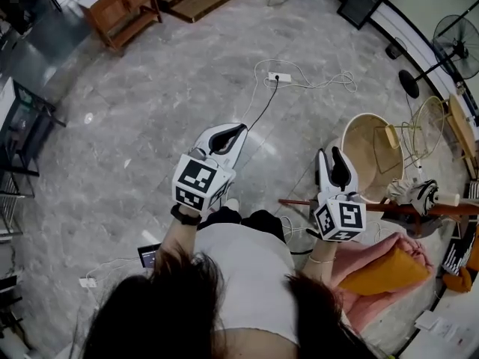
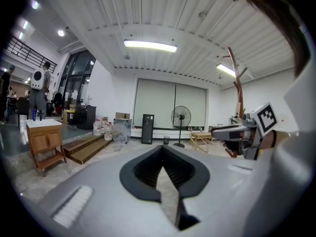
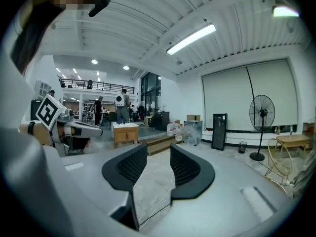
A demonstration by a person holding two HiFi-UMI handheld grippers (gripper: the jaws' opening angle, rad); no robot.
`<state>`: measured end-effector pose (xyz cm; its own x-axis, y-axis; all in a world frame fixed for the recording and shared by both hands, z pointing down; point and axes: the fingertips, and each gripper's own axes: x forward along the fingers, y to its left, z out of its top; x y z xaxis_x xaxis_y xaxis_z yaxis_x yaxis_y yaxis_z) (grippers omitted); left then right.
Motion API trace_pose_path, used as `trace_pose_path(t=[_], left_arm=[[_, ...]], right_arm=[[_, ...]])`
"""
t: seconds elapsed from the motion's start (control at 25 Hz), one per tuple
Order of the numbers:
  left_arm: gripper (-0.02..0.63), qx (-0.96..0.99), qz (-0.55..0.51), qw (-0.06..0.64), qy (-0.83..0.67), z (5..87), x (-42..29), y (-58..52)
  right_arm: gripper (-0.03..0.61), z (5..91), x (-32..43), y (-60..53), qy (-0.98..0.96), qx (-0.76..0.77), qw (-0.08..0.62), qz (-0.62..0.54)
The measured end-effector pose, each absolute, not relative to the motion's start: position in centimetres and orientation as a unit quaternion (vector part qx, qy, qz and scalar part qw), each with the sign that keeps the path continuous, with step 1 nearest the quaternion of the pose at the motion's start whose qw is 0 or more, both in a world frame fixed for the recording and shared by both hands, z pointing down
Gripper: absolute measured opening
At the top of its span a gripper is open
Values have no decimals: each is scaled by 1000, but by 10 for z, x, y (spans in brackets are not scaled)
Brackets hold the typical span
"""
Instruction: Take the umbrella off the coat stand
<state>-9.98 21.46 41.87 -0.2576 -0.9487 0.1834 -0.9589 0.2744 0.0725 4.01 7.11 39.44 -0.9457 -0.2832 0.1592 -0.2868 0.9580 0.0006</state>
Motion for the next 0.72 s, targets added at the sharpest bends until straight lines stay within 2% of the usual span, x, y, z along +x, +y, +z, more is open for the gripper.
trace_pose_path(t=[0.36, 0.72], left_arm=[[58, 609, 23, 105, -786, 428, -124, 201], [58, 640, 35, 92, -762, 424, -161, 134]], right_arm=[[164, 396, 24, 53, -983, 165, 83, 7], [189, 411, -3, -8, -975, 204, 89, 20]])
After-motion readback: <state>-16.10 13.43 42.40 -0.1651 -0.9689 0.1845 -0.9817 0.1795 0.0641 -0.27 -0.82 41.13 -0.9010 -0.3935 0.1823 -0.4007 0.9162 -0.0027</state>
